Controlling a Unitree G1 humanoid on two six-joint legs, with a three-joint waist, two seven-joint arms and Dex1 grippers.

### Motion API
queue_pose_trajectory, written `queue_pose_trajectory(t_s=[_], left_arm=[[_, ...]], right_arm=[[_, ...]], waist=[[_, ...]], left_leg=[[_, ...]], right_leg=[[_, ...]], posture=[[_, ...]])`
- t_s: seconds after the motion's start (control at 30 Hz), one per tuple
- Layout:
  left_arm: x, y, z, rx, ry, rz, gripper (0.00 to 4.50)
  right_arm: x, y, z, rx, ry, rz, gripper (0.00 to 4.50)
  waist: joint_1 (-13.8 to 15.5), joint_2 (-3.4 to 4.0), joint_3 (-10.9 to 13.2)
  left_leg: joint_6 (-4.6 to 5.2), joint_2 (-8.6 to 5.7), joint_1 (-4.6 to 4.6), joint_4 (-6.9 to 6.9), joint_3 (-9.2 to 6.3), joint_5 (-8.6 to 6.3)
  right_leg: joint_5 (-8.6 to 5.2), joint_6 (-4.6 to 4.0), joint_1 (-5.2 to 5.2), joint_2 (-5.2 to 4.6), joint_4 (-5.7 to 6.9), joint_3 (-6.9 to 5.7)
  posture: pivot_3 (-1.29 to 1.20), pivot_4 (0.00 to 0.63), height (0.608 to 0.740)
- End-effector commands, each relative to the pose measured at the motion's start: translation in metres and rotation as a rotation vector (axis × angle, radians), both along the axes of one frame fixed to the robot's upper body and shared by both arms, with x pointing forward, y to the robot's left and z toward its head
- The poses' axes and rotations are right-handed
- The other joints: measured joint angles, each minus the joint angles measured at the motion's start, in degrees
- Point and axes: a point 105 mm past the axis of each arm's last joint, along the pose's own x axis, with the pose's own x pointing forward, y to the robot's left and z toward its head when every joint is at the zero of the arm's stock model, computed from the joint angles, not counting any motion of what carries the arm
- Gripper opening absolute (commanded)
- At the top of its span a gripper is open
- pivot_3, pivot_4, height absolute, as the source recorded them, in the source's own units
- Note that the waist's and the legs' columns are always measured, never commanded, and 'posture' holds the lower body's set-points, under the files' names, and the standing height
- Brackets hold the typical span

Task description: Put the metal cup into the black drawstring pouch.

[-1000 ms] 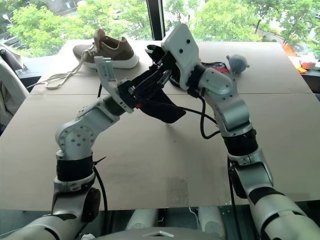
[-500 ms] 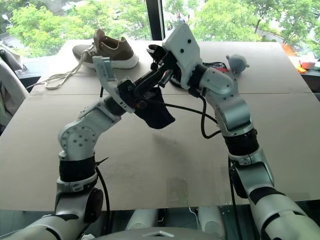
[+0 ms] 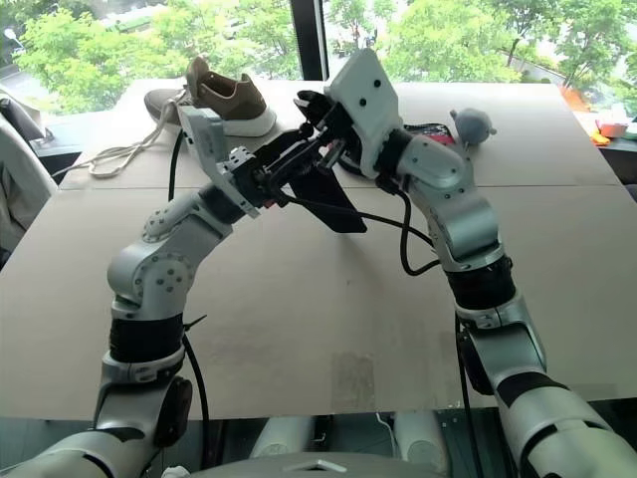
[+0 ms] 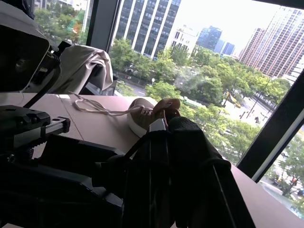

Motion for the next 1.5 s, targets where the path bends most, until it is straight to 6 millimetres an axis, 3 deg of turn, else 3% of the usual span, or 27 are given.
queue_pose_trajectory(t_s=[0.03, 0.87, 0.9, 1.0, 1.23, 1.37, 1.5], left_arm=[[-0.016, -0.01, 0.011, 0.044, -0.107, -0.045, 1.66], [-0.02, -0.008, 0.015, -0.034, -0.067, -0.043, 1.66], [-0.02, -0.008, 0.015, -0.037, -0.063, -0.048, 1.14], [-0.02, -0.009, 0.013, -0.038, -0.051, -0.057, 0.19], [-0.017, -0.008, 0.008, -0.013, -0.041, -0.044, 0.18], [-0.015, -0.008, -0.008, 0.061, -0.003, -0.045, 0.18], [-0.016, -0.006, -0.043, 0.164, 0.074, -0.041, 0.18]], right_arm=[[-0.006, 0.001, 0.01, 0.008, -0.047, 0.012, 0.0], [0.003, -0.004, -0.004, -0.063, -0.052, -0.035, 0.0], [0.003, -0.004, -0.004, -0.063, -0.051, -0.035, 0.0], [0.003, -0.004, -0.003, -0.06, -0.053, -0.034, 0.0], [0.003, -0.004, 0.002, -0.038, -0.063, -0.036, 0.0], [0.005, -0.01, 0.029, 0.114, -0.087, -0.068, 0.0], [-0.001, -0.019, 0.07, 0.233, -0.192, -0.103, 0.0]], waist=[[-0.05, 0.0, 0.0], [-0.13, -0.01, 0.02], [-0.13, -0.01, 0.02], [-0.14, -0.01, 0.02], [-0.14, -0.01, 0.02], [-0.18, -0.01, 0.02], [-0.28, 0.05, 0.05]], left_leg=[[0.0, 0.01, 0.0, 0.0, 0.0, 0.0], [0.01, 0.03, 0.0, 0.01, -0.1, 0.0], [0.01, 0.03, 0.0, 0.01, -0.09, 0.0], [0.01, 0.03, 0.0, 0.01, -0.09, 0.0], [0.01, 0.03, 0.01, 0.01, -0.1, 0.0], [0.01, 0.03, 0.01, 0.01, -0.09, 0.0], [0.01, 0.03, 0.02, 0.01, -0.09, 0.0]], right_leg=[[0.0, 0.0, 0.0, -0.01, 0.0, 0.0], [0.0, 0.01, 0.0, 0.0, 0.03, -0.01], [0.0, 0.01, 0.0, 0.0, 0.03, -0.01], [0.0, 0.01, 0.0, 0.0, 0.03, -0.01], [0.0, 0.01, 0.0, 0.0, 0.03, -0.01], [0.0, 0.01, 0.0, 0.0, 0.04, -0.01], [0.0, 0.01, -0.02, 0.01, 0.07, 0.01]], posture=[[0.0, 0.15, 0.74], [0.0, 0.15, 0.74], [0.0, 0.15, 0.74], [0.0, 0.15, 0.74], [0.0, 0.15, 0.74], [0.0, 0.15, 0.74], [0.0, 0.15, 0.74]])
